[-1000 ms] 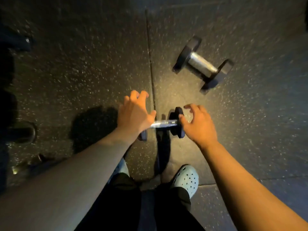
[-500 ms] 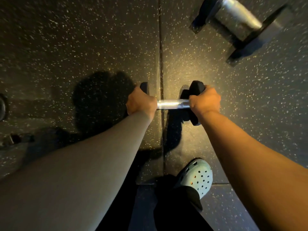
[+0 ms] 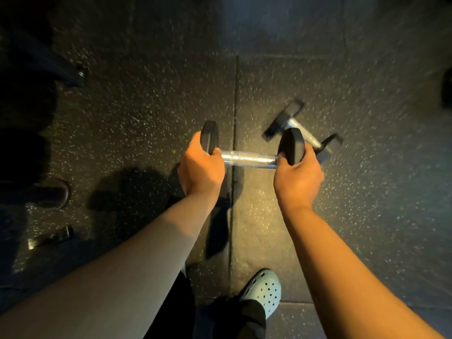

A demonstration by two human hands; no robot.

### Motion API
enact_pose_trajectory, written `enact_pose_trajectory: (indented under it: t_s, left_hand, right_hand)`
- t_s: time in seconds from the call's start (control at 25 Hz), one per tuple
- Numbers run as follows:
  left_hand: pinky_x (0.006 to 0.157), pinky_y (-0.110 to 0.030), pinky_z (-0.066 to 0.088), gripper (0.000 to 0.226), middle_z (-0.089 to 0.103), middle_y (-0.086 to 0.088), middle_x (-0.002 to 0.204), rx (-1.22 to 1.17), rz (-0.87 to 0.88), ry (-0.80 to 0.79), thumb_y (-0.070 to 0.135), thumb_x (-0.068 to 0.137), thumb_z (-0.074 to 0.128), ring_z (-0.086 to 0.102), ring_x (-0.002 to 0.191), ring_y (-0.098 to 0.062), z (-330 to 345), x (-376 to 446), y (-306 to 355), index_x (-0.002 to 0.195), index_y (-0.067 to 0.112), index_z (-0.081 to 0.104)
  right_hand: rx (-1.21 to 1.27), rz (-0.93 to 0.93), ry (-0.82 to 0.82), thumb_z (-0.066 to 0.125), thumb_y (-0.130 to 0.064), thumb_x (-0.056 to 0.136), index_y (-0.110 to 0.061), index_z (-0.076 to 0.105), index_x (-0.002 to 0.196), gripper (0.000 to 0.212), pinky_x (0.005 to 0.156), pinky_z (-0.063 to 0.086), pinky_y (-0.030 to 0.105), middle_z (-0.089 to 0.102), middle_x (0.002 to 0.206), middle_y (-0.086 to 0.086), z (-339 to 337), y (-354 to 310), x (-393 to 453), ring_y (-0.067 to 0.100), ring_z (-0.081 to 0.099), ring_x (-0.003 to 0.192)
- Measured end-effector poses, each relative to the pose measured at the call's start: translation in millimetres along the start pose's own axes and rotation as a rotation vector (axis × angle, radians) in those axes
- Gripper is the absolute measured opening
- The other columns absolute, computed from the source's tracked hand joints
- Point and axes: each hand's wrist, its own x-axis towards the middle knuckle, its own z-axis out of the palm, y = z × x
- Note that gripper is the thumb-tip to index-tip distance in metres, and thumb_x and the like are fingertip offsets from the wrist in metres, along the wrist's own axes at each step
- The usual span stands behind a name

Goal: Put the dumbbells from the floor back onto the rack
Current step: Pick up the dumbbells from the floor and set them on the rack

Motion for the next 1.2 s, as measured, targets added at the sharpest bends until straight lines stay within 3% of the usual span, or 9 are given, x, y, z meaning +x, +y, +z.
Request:
enact_pose_trajectory:
  t_s: [0.2,0.36,0.56,0.76,0.96,1.12,1.2]
  left_hand:
    - [0.101,-0.042,0.051,0.045,0.069,-0.006,0.129,-0.112,0.107,0.071,0.025,0.095,0.068,0.066,0.116,-0.026,-121.9,-30.8,116.9,0.140,0.024,0.060]
    - [0.098,-0.044,0.052,0.046,0.072,-0.002,0.123,-0.193,0.115,0.156,0.025,0.095,0.068,0.068,0.112,-0.025,-259.2,-81.3,211.9,0.140,0.029,0.060]
    - [0.101,-0.047,0.049,0.046,0.072,-0.001,0.127,-0.302,0.165,0.309,0.029,0.094,0.067,0.065,0.119,-0.030,-393.2,-152.1,277.2,0.140,0.030,0.060]
    - [0.098,-0.042,0.049,0.046,0.072,-0.002,0.126,-0.390,0.137,0.538,0.031,0.094,0.067,0.065,0.118,-0.031,-471.9,-210.0,291.2,0.140,0.029,0.060]
    - [0.094,-0.047,0.055,0.044,0.073,0.001,0.121,-0.486,0.095,0.767,0.033,0.092,0.067,0.068,0.112,-0.027,-531.3,-255.8,265.6,0.136,0.034,0.061]
    - [0.088,-0.042,0.057,0.040,0.073,0.006,0.115,-0.510,0.023,0.922,0.031,0.095,0.066,0.069,0.107,-0.021,-585.6,-293.8,225.0,0.135,0.033,0.063]
    - [0.083,-0.040,0.057,0.037,0.073,0.008,0.106,-0.506,-0.026,0.992,0.030,0.095,0.065,0.069,0.101,-0.021,-614.6,-315.4,200.0,0.132,0.038,0.063]
  right_hand:
    - [0.128,-0.154,0.068,0.069,-0.021,0.094,-0.018,0.065,0.132,0.038,0.091,0.054,0.042,0.072,0.103,0.001,-83.5,-144.1,-32.5,0.025,0.069,0.098]
    - [0.236,-0.190,0.018,0.071,-0.021,0.094,-0.015,0.058,0.143,0.052,0.095,0.048,0.032,0.071,0.125,0.008,-169.2,-275.9,-103.1,0.027,0.067,0.115]
    - [0.342,-0.338,-0.008,0.073,-0.022,0.091,-0.021,0.063,0.138,0.048,0.091,0.054,0.044,0.075,0.117,0.010,-251.3,-390.0,-184.5,0.032,0.069,0.107]
    - [0.406,-0.489,-0.133,0.071,-0.021,0.092,-0.026,0.065,0.136,0.045,0.077,0.043,0.031,0.071,0.102,0.005,-302.8,-451.9,-244.2,0.029,0.066,0.097]
    - [0.427,-0.648,-0.333,0.068,-0.025,0.095,-0.029,0.064,0.137,0.042,0.078,0.045,0.035,0.071,0.105,0.006,-317.2,-482.2,-305.7,0.027,0.064,0.095]
    - [0.444,-0.735,-0.518,0.067,-0.023,0.096,-0.031,0.062,0.138,0.044,0.065,0.041,0.026,0.068,0.099,-0.001,-306.7,-496.9,-369.7,0.018,0.059,0.082]
    - [0.443,-0.764,-0.598,0.067,-0.022,0.096,-0.032,0.063,0.137,0.043,0.057,0.037,0.014,0.067,0.093,-0.005,-297.0,-500.2,-407.0,0.004,0.057,0.073]
